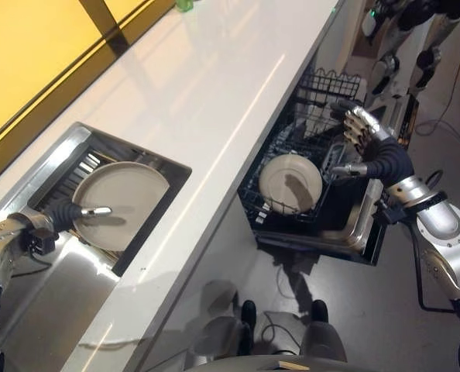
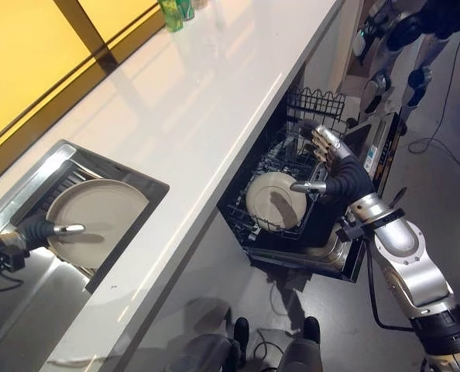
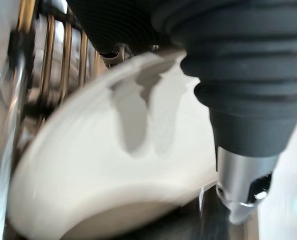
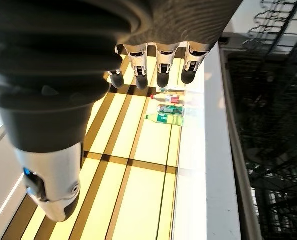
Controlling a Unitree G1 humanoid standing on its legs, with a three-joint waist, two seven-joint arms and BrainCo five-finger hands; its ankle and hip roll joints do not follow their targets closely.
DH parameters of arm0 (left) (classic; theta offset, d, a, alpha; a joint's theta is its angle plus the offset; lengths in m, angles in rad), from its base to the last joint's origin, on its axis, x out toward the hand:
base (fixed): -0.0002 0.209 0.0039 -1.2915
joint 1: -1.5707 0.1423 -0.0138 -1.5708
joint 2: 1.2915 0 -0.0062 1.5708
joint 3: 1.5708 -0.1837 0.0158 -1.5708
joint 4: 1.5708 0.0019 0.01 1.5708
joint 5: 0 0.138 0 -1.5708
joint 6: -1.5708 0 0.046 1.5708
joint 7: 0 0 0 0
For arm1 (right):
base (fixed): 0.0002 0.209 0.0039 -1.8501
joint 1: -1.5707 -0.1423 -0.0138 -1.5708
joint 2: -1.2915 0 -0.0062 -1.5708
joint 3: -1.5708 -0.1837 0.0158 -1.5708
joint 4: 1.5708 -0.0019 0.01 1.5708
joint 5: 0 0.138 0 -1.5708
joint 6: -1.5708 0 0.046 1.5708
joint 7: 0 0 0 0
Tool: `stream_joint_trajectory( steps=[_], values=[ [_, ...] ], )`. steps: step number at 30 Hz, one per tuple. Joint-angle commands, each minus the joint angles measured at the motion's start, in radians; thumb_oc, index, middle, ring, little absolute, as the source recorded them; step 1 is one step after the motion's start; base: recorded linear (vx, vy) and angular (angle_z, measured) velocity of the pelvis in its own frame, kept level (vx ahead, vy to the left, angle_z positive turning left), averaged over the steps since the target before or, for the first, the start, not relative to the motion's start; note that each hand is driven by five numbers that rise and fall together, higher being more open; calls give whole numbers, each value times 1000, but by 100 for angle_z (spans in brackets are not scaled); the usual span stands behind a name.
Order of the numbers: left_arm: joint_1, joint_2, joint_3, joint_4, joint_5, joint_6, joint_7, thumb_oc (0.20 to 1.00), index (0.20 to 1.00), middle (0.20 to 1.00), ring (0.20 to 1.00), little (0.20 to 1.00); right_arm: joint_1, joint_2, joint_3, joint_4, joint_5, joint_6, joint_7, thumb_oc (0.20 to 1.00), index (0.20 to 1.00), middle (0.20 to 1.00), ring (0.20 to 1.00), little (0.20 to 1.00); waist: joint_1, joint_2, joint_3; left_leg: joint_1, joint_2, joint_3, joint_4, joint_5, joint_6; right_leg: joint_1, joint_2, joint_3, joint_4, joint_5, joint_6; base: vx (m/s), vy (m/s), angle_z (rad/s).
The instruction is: Pick up plates and place into dishwasher.
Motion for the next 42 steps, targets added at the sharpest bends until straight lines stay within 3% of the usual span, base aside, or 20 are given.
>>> stream_joint_trajectory(
  steps=[1,2,4,5,7,8,14,22,29,37,42],
  values=[
    [51,-54,-64,-96,2,4,-85,639,639,639,639,639,13,-37,-37,-70,49,-34,15,1000,1000,1000,1000,1000,-29,-14,-63,-36,36,36,10,30,-23,21,-51,-13,97,-59,11,83,25,4],
    [60,-57,-65,-103,19,4,-86,580,580,580,580,580,20,-37,-40,-68,47,-31,15,1000,1000,1000,1000,1000,-27,-12,-69,-31,34,35,11,29,-23,24,-54,-15,100,-60,12,90,36,3],
    [82,-65,-65,-113,40,3,-81,564,564,564,564,564,31,-33,-43,-69,42,-19,14,1000,1000,1000,1000,1000,-25,-8,-81,-19,31,31,8,27,-22,31,-58,-19,105,-63,16,104,38,5],
    [94,-69,-61,-119,46,2,-74,517,517,517,517,517,39,-31,-45,-71,40,-15,13,1000,1000,1000,1000,1000,-24,-8,-87,-13,29,29,6,26,-21,35,-58,-19,105,-65,17,87,16,12],
    [114,-76,-50,-122,63,-13,-55,338,338,338,338,338,53,-24,-49,-72,36,-11,13,1000,1000,1000,1000,1000,-21,-9,-94,-6,28,27,6,25,-21,39,-59,-22,108,-66,20,71,0,9],
    [123,-79,-41,-123,70,-21,-37,200,200,200,200,200,62,-19,-53,-72,35,-10,14,1000,1000,1000,1000,1000,-18,-12,-97,-5,28,25,6,24,-21,41,-60,-24,109,-66,22,52,-11,3],
    [162,-119,51,-104,81,-103,160,200,200,200,200,200,111,32,-72,-77,8,-17,14,1000,1000,1000,1000,1000,-3,-33,-112,5,30,10,-2,25,-21,51,-62,-39,108,-69,29,19,-30,7],
    [210,-171,210,-153,86,-342,423,200,200,200,200,200,163,103,-106,-85,-24,-59,0,1000,1000,1000,1000,1000,28,-62,-118,3,36,-20,-11,30,-15,47,-52,-62,121,-84,25,-56,-79,6],
    [230,-221,371,-293,209,-516,681,200,200,200,200,200,173,206,-95,-85,-82,-111,-40,1000,1000,1000,1000,1000,75,-96,-139,17,53,-62,-56,46,-17,64,-27,-100,108,-102,14,-116,-170,9],
    [310,-261,503,-444,297,-630,861,200,200,200,200,200,172,257,-89,-105,-112,-145,-84,1000,1000,1000,1000,1000,115,-116,-177,53,78,-85,-128,71,-34,100,14,-136,63,-110,-2,-122,-184,3],
    [313,-278,518,-519,289,-635,858,200,200,200,200,200,138,254,-96,-134,-100,-209,-77,1000,1000,1000,1000,1000,121,-127,-202,70,97,-91,-163,83,-48,119,44,-136,29,-107,-15,-125,-187,-3]
  ],
)
